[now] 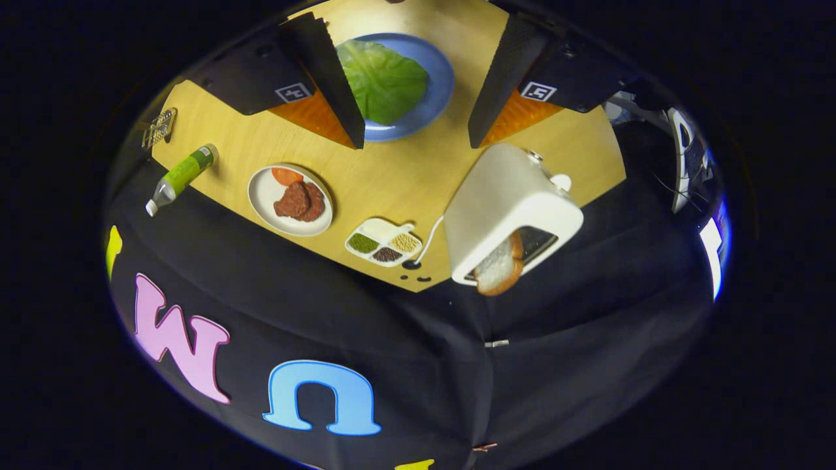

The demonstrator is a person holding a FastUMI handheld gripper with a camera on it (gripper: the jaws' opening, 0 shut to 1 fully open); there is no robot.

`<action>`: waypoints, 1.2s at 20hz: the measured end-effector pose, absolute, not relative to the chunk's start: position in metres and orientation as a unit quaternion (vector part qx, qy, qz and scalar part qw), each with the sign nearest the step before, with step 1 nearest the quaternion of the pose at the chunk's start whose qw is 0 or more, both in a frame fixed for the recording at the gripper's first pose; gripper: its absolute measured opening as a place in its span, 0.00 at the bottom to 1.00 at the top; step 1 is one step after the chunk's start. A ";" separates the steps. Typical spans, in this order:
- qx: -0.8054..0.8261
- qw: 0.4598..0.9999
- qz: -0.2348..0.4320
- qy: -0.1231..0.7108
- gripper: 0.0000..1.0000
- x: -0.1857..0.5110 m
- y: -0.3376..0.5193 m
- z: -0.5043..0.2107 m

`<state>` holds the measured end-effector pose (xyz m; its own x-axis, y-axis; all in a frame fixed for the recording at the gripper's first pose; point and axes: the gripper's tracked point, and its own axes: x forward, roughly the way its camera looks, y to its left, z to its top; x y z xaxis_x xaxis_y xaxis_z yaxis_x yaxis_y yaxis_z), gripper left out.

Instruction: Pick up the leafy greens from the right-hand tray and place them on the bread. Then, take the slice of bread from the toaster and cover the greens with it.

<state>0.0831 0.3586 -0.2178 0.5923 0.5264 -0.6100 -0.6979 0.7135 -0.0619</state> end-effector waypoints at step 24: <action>-0.205 0.857 0.365 0.299 0.68 0.137 0.567 -0.241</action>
<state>0.1368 0.5674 -0.2414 0.5542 0.5041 -0.6624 -0.7492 0.6489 -0.1330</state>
